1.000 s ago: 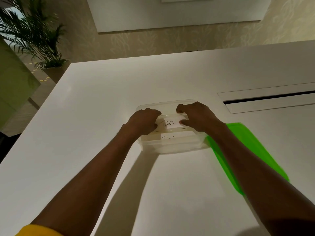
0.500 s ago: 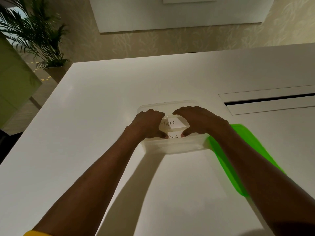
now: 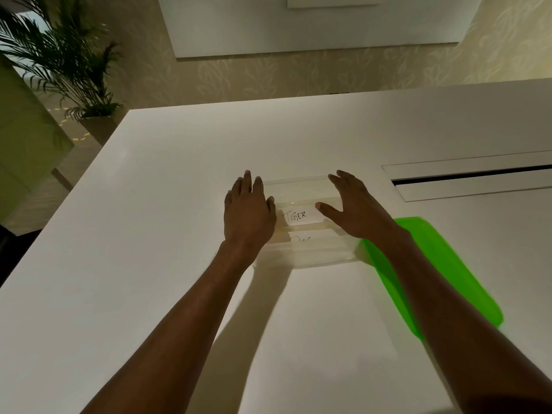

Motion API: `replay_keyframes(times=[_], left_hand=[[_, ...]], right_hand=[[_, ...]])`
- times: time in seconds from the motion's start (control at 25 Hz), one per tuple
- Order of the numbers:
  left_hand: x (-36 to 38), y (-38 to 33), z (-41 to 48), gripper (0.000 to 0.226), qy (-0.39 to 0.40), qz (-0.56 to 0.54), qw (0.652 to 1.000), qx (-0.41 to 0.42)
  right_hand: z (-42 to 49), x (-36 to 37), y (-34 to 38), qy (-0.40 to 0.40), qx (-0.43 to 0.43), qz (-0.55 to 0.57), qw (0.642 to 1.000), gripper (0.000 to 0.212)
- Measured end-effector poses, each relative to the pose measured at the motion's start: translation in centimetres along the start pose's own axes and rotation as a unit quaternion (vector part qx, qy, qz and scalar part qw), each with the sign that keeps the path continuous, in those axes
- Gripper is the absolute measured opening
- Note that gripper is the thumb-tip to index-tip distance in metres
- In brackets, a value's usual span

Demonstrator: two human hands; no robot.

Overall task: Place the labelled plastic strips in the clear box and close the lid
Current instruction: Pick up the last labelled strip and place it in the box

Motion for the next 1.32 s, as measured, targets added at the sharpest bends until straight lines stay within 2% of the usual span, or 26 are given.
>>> replay_keyframes(times=[0.12,0.28,0.76,1.32], left_hand=[[0.4,0.4,-0.4,0.058,0.025,-0.041,0.999,-0.007],[0.1,1.2,-1.6,0.060,0.007,-0.076,0.997,-0.017],[-2.8,7.0,-9.3,0.055,-0.010,-0.085,0.996,-0.039],[-6.2,13.3,-14.4,0.053,-0.022,-0.118,0.991,-0.059]], right_hand=[[-0.2,0.4,0.1,0.006,0.009,0.007,1.000,0.079],[-1.0,0.7,0.9,-0.009,-0.003,0.013,1.000,0.075],[-7.1,3.5,6.9,-0.012,-0.016,0.015,1.000,0.085],[-11.0,6.4,13.5,-0.028,-0.026,0.062,0.997,0.082]])
Point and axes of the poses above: each hand's wrist, its own z-axis towards the middle knuckle, its own x-axis out of the palm, y = z × x, the point moved 2 cm from there along z, towards the middle knuckle, and after that the axes turned 2 degrees about -z, right-handed, at the moved point
